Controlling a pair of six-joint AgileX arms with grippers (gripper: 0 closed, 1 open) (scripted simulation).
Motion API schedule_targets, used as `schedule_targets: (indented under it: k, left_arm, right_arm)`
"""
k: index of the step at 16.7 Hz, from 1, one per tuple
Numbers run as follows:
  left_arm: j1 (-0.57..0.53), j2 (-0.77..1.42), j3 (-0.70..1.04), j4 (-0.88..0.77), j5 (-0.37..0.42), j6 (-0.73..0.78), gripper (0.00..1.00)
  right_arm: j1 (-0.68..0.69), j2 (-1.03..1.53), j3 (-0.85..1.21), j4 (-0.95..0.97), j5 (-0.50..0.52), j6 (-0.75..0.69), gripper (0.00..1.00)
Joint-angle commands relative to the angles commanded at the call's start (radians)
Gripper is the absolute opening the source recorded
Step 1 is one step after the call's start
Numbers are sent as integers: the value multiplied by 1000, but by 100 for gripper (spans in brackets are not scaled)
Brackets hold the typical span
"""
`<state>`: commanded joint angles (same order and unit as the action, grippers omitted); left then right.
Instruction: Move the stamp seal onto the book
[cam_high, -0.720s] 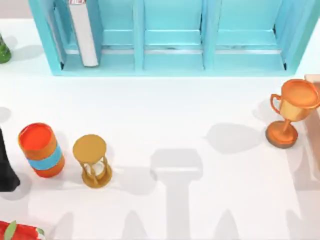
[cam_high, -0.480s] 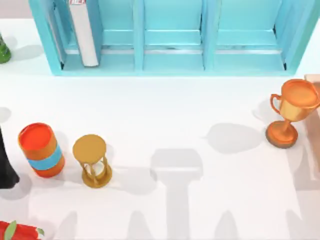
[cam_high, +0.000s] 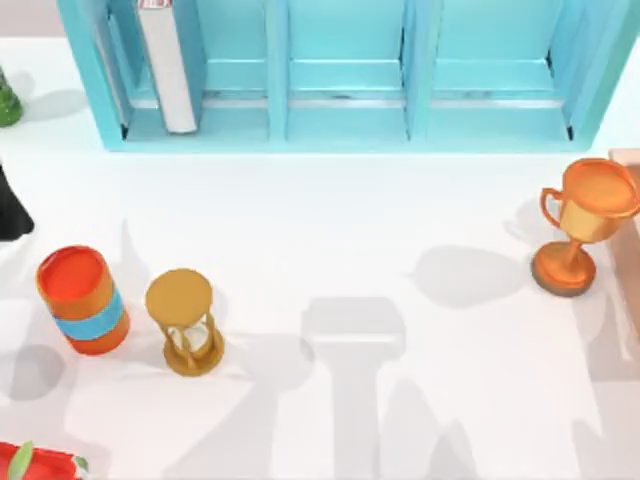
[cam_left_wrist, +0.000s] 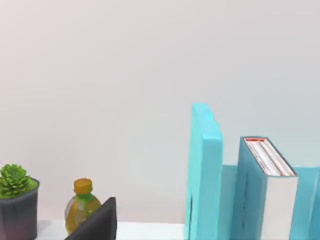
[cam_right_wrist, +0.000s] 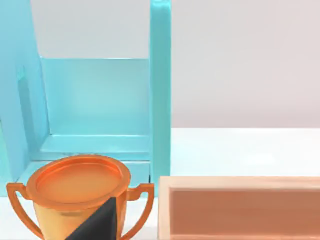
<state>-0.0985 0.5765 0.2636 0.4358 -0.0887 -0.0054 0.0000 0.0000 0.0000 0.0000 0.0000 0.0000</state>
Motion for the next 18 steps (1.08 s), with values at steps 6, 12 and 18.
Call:
schedule_targets:
  k: [6,12,18]
  left_arm:
    - [-100,730,238,404,-80,-1,100]
    - [-188,1320,415,713,-140,0,100]
    - [-224,1540,482,840,-164,-1,100]
  right_arm:
    - [0,0,0,0,0,0,100]
    - [0,0,0,0,0,0,100]
    - [0,0,0,0,0,0,100]
